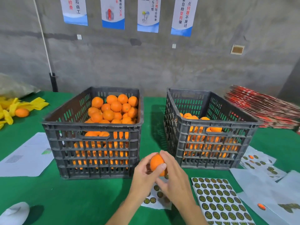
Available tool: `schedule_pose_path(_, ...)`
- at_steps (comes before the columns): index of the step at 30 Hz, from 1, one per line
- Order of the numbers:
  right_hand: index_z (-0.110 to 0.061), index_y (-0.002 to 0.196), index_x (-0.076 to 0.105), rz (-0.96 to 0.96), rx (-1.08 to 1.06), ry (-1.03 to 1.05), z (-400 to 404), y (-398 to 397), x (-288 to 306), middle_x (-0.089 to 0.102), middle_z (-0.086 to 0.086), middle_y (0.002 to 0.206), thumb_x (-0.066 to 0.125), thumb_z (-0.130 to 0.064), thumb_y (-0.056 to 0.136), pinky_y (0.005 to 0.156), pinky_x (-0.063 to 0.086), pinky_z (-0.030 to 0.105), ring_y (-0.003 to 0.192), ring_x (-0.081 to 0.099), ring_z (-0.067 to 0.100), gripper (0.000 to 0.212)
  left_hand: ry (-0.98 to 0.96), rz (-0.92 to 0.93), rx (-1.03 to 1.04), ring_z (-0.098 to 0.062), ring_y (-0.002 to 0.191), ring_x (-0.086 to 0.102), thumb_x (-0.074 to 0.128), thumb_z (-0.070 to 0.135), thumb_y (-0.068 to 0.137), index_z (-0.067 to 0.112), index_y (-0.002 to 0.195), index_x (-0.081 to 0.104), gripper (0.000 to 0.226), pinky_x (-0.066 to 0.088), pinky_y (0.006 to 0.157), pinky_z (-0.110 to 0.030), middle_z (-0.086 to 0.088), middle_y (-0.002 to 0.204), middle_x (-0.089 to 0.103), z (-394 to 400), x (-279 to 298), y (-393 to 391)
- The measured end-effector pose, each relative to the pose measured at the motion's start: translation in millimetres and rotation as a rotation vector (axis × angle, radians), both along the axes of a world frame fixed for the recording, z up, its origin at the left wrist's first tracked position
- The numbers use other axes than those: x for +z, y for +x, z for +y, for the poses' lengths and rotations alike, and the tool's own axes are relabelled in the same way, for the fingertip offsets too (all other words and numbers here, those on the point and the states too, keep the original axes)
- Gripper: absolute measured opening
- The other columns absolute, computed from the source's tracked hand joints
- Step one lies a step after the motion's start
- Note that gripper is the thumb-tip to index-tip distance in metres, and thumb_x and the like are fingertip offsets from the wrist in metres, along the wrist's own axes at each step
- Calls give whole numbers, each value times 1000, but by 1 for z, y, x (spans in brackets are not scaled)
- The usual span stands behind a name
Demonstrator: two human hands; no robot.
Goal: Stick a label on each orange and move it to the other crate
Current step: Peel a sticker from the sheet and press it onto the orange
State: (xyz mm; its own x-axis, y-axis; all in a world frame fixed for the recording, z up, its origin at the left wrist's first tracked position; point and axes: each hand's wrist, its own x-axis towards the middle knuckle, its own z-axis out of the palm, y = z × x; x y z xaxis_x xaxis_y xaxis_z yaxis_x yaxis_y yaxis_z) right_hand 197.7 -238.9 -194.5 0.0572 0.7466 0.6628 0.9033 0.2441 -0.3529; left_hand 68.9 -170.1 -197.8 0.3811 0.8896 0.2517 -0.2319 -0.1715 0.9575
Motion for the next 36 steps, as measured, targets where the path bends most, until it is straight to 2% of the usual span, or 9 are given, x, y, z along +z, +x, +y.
schedule_pose_path(4,-24,157,34,55,-3,101,11,22,62,30,-15,164,73,-40,91,110,46,28,147,35,2,78,112,37,-43,-10,116,67,74,66,81,36,138,59,66,57,97,-36,9,133,64,5,63,14)
schedule_pose_path(7,-27,156,33,74,-117,149,21,43,117,30,-14,165,70,-52,90,110,42,28,147,36,4,80,238,46,-10,-12,102,72,64,45,98,34,138,54,43,61,83,-31,9,131,62,15,107,15)
schedule_pose_path(10,-23,155,34,89,-249,191,31,69,163,36,-3,163,71,-53,89,105,47,39,141,45,19,82,453,171,22,-8,101,69,62,50,97,47,128,56,32,58,81,-24,21,129,56,29,142,-1)
schedule_pose_path(15,-13,158,29,109,-413,-6,52,106,208,37,9,161,64,-52,95,106,44,48,137,48,35,82,691,245,62,-13,86,62,67,27,99,35,105,71,11,45,64,-19,14,111,61,65,180,-32)
schedule_pose_path(18,-14,160,25,89,-432,-141,64,115,208,33,10,162,60,-49,99,105,44,47,137,47,35,78,714,320,169,-15,84,65,68,31,98,35,101,72,6,51,67,-22,14,99,66,90,195,-50)
schedule_pose_path(23,-25,161,24,18,-461,-125,81,106,201,25,5,167,62,-37,100,111,42,42,148,36,27,73,681,534,381,-8,79,65,68,30,97,27,105,73,9,56,77,-32,15,101,71,137,198,-87)
schedule_pose_path(26,-26,160,30,22,-348,-36,96,80,205,30,1,166,63,-30,100,114,39,42,150,33,22,68,629,710,445,-11,83,64,69,31,96,21,114,71,21,54,84,-34,8,108,71,163,194,-108)
schedule_pose_path(32,-31,157,36,108,-62,-74,139,-3,203,41,-6,159,67,-30,97,117,33,36,147,38,17,67,423,1099,296,-26,119,60,70,38,95,16,138,55,51,50,96,-37,-8,131,61,198,181,-128)
schedule_pose_path(36,-36,155,38,86,43,-236,177,-50,199,47,-5,156,67,-34,95,112,42,42,142,44,23,67,203,1370,121,-32,130,52,73,43,92,18,149,47,68,48,100,-39,-11,148,49,219,178,-134)
